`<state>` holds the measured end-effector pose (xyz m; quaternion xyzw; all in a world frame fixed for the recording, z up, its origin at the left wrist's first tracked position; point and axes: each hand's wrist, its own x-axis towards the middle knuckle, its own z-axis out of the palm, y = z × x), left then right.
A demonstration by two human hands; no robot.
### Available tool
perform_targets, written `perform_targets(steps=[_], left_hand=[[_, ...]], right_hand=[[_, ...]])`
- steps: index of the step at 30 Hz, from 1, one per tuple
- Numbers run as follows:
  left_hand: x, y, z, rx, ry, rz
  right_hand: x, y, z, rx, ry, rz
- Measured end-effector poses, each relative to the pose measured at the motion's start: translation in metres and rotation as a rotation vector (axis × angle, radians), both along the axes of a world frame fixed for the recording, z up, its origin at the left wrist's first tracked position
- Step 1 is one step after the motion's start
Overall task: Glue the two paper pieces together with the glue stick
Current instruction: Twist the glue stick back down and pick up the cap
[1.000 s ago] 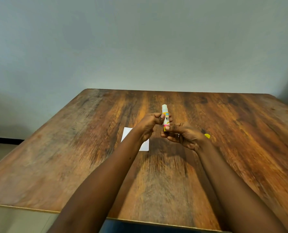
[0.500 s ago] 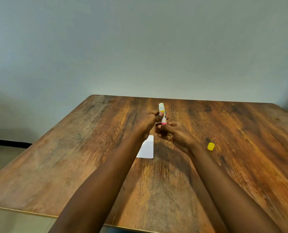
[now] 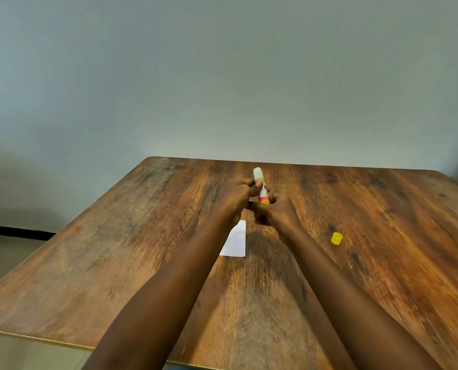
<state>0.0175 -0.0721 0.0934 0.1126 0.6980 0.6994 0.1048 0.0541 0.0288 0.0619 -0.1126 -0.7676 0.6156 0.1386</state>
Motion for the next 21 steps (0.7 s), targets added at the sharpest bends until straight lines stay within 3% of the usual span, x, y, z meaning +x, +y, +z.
perform_targets(steps=[5,8,11,14,18,21], left_hand=[[-0.004,-0.009,0.006,0.022,-0.018,-0.023],[-0.003,-0.010,0.004,-0.004,-0.016,-0.014],[-0.001,-0.007,0.003,-0.036,0.019,0.032],[0.000,-0.003,0.003,-0.031,0.024,0.044],[-0.001,-0.005,0.005,0.013,-0.013,0.028],[-0.004,-0.008,0.006,0.009,-0.031,0.012]], right_hand=[[0.002,0.021,0.010,-0.455,-0.094,0.358],[0.002,0.026,0.016,-0.334,-0.112,0.348],[0.000,0.015,0.015,-0.021,-0.069,0.116],[-0.002,0.000,0.012,0.076,0.009,-0.079],[0.001,0.004,0.011,-0.021,-0.008,0.107],[0.001,0.016,0.014,-0.302,-0.078,0.319]])
